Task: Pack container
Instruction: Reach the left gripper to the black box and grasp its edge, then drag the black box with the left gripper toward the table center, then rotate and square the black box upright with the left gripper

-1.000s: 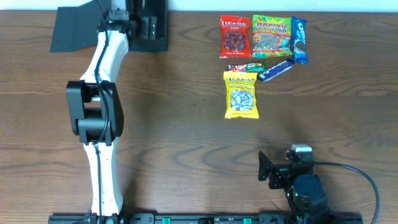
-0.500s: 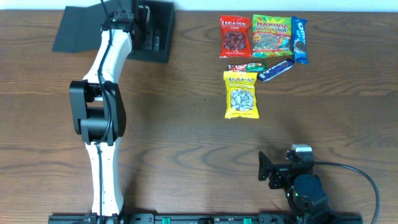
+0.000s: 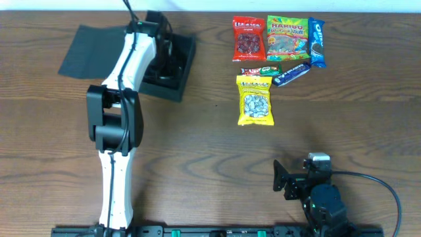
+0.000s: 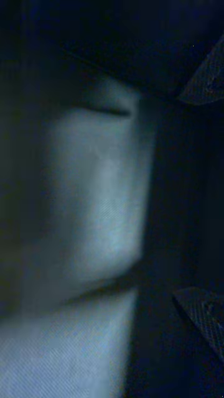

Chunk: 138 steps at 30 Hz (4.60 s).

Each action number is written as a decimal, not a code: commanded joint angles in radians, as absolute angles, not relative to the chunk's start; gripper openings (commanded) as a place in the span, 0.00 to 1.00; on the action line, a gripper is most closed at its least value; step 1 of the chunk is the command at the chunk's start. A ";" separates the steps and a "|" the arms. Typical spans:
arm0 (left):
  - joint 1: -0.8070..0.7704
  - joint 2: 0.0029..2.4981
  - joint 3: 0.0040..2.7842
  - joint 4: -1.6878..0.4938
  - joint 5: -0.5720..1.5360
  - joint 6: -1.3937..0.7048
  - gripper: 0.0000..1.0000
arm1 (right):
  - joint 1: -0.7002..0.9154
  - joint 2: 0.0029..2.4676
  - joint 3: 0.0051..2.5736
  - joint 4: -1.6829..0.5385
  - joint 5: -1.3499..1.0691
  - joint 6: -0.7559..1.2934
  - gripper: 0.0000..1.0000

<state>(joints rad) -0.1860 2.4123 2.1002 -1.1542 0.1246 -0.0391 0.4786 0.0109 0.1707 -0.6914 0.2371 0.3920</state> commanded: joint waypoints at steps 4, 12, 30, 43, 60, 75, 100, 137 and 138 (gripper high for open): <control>-0.230 2.414 2.102 -1.215 0.131 -0.093 0.95 | 0.470 0.006 0.165 -0.692 0.254 0.377 0.99; -0.229 2.410 2.243 -1.224 0.122 -0.110 0.95 | 0.470 0.006 0.165 -0.692 0.254 0.376 0.99; -0.283 2.417 2.339 -1.114 0.165 -0.109 0.92 | 0.470 0.006 0.165 -0.692 0.254 0.377 0.99; -0.308 2.417 2.181 -1.059 0.155 -0.108 0.58 | 0.470 0.006 0.165 -0.692 0.254 0.377 0.99; -0.429 2.417 2.181 -1.261 0.061 0.250 0.06 | 0.470 0.006 0.165 -0.692 0.254 0.377 0.99; -0.708 2.417 2.181 -1.438 -0.334 0.363 0.06 | 0.470 0.006 0.165 -0.692 0.254 0.377 0.99; -0.581 2.235 2.498 -1.602 -0.216 -0.428 0.92 | 0.470 0.006 0.165 -0.692 0.254 0.376 0.99; -0.330 2.022 2.164 -1.567 -0.289 -0.265 0.98 | 0.470 0.006 0.165 -0.692 0.254 0.377 0.99; -0.321 1.993 2.138 -1.564 -0.263 -0.247 0.95 | 0.470 0.006 0.165 -0.692 0.254 0.376 0.99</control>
